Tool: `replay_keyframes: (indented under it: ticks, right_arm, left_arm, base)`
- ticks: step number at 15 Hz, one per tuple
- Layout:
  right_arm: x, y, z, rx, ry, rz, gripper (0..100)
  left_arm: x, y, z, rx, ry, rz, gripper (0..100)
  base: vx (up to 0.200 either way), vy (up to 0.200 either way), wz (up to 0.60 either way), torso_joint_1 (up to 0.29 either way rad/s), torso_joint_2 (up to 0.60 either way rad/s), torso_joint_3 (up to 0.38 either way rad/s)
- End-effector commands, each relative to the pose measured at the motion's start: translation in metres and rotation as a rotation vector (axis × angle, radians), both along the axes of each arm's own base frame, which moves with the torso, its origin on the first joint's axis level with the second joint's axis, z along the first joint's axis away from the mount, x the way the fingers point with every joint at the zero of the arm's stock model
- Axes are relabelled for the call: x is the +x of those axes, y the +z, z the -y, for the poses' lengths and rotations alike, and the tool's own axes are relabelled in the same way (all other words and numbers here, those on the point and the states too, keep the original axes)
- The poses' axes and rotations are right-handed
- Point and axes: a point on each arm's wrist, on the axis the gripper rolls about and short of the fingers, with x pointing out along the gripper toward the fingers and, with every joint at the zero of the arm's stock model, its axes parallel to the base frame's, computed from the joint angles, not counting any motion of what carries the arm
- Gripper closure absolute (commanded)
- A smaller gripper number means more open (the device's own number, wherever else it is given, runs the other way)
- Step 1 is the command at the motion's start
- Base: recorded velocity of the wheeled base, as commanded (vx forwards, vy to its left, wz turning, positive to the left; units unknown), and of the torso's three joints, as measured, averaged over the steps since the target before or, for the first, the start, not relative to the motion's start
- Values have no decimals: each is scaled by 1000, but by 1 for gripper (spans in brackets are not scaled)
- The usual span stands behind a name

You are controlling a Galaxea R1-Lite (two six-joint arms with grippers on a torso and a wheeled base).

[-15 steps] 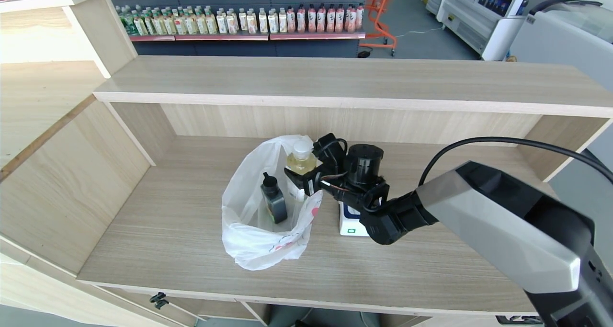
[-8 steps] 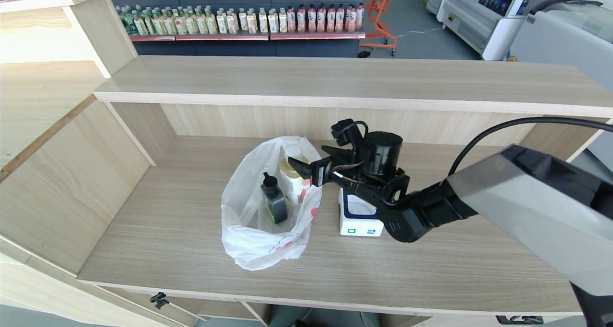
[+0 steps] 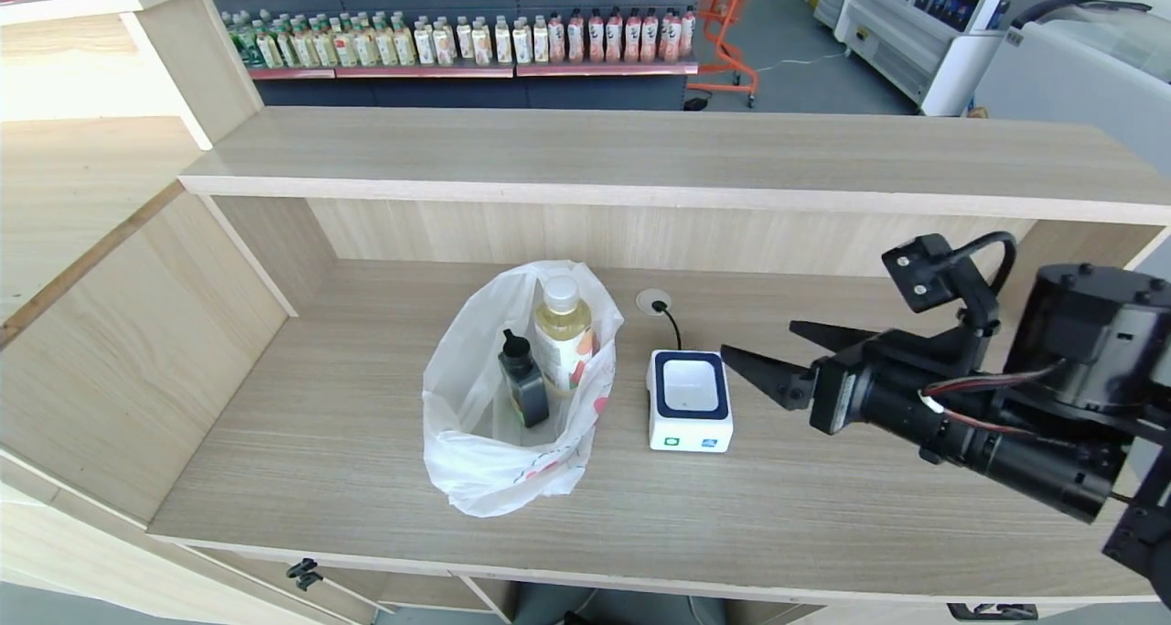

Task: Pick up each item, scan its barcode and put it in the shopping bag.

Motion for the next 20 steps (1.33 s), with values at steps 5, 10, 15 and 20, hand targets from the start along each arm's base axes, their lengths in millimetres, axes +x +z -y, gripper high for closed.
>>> replay_keyframes:
  ticks: [5, 10, 15, 20]
  right_arm:
    - [-194, -58, 117, -98, -440, 93, 0]
    - [-244, -102, 121, -87, -579, 147, 0]
    - [-244, -102, 121, -88, -581, 147, 0]
    - [-244, -102, 121, -66, -584, 140, 100]
  left_arm:
    - [0, 0, 0, 0, 0, -2, 0]
    - [0, 0, 0, 0, 0, -1, 0]
    - [0, 0, 0, 0, 0, -2, 0]
    - [0, 0, 0, 0, 0, -2, 0]
  base:
    - [0, 0, 0, 0, 0, 0]
    - [0, 0, 0, 0, 0, 0]
    - [0, 0, 0, 0, 0, 0]
    - [0, 0, 0, 0, 0, 0]
